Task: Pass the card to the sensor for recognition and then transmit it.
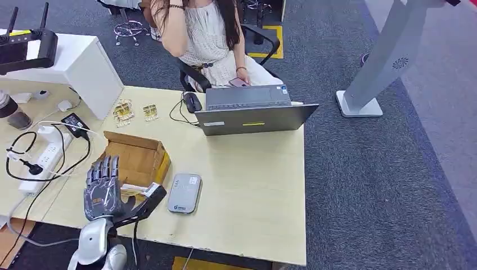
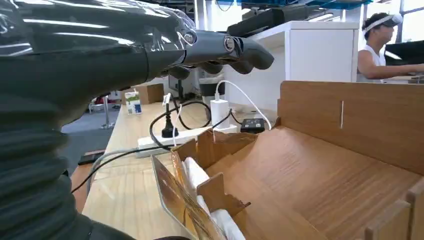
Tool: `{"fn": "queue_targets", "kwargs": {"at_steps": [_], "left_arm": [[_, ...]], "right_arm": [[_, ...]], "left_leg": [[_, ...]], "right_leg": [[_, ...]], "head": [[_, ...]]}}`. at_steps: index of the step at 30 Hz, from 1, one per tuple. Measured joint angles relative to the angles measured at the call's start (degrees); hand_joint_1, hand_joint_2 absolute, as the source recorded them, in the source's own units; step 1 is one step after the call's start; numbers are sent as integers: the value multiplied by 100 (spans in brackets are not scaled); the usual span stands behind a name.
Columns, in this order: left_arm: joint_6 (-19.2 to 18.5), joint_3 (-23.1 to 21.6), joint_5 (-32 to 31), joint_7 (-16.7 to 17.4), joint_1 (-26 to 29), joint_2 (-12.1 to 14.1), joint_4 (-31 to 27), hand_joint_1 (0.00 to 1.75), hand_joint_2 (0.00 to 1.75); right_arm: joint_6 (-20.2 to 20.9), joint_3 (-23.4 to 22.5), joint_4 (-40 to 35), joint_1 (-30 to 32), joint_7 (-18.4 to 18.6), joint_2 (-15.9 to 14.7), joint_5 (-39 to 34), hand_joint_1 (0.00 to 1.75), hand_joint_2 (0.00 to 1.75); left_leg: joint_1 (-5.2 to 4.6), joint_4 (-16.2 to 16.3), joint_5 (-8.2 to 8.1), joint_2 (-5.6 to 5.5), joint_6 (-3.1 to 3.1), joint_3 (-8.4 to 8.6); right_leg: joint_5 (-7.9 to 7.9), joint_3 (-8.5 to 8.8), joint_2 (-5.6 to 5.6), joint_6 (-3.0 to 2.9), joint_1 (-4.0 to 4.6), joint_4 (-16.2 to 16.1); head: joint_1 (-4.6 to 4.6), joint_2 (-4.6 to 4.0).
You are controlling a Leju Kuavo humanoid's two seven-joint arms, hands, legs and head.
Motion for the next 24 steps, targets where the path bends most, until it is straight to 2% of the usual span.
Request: {"fn": "queue_targets", "kwargs": {"at_steps": [4, 5, 24], "left_arm": [[-26, -31, 0, 0, 5, 0, 0, 0, 175], [-28, -39, 0, 0, 8, 0, 0, 175, 175], [-177, -127, 243, -90, 44, 13, 0, 175, 175]], "right_arm": [[0, 0, 0, 0, 0, 2, 4, 0, 175], [0, 0, 0, 0, 0, 2, 4, 0, 175], [-2, 2, 0, -1, 15, 2, 11, 0, 175]], "left_leg": [[0, 0, 0, 0, 0, 0], [0, 0, 0, 0, 0, 0], [0, 0, 0, 0, 0, 0]], "right_leg": [[0, 0, 0, 0, 0, 0], [0, 0, 0, 0, 0, 0], [0, 0, 0, 0, 0, 0]], "head": [[-2, 0], [-2, 0], [-2, 0]]}}
